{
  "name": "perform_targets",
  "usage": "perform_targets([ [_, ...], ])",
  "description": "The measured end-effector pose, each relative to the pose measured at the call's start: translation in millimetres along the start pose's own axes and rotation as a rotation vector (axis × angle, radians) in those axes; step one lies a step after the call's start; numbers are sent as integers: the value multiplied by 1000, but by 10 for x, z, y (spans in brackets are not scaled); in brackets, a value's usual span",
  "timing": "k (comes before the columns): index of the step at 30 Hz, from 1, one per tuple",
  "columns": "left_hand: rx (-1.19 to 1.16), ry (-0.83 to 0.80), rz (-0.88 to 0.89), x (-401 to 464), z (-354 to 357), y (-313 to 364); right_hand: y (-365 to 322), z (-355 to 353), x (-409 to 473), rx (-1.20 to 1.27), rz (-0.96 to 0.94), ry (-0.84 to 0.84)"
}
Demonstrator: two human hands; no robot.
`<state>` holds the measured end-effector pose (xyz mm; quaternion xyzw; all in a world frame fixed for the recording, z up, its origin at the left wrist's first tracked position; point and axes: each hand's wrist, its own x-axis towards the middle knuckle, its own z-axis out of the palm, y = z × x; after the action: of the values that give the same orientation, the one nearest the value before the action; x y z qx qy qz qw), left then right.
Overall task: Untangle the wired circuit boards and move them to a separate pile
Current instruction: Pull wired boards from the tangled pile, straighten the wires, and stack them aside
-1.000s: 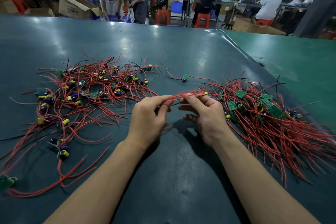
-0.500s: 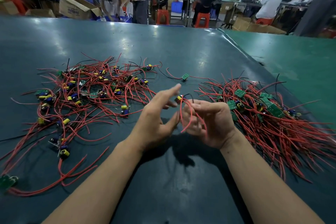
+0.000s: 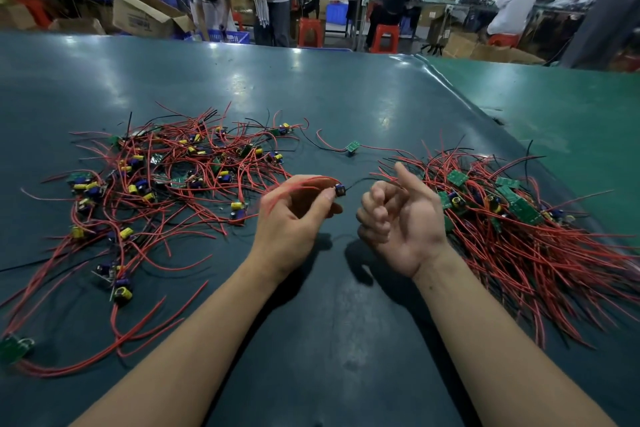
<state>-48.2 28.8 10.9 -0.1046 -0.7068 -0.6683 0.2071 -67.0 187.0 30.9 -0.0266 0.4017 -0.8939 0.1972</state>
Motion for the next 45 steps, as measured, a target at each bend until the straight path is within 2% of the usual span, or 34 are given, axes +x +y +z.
perform_targets([
  [2,-67,40,-75,25,-16,-2,30,-16,49,-77,-80,203],
  [3,-106,59,-96,38,-26,-6,41,-12,53,-155,-108,251],
  [5,-143,69,-102,51,-41,-14,72,9,32,-361,-146,225],
  [8,-73,11,-64,32,-37,-12,168,63,-7,-586,-202,69],
  [12,12,-13,-25,23,-63,0,198,82,-31,-635,-287,105],
  [17,218,-85,95,6,-85,-42,240,68,-26,-670,-256,106],
  [19,203,-61,117,-2,-84,-43,259,78,-20,-642,-266,105],
  [23,49,-38,-43,19,-112,-38,245,88,-34,-666,-265,52],
  [27,168,-114,-83,5,-74,-56,231,101,-34,-811,-385,149],
  [32,-8,-57,-84,17,-64,-24,209,121,-12,-655,-292,228],
  [36,-84,8,-58,14,-25,10,165,142,6,-285,-108,275],
  [39,-89,-4,-32,-1,4,33,113,86,3,-108,-15,249],
  [45,-80,-9,-43,14,-25,9,192,71,33,-124,-51,150],
])
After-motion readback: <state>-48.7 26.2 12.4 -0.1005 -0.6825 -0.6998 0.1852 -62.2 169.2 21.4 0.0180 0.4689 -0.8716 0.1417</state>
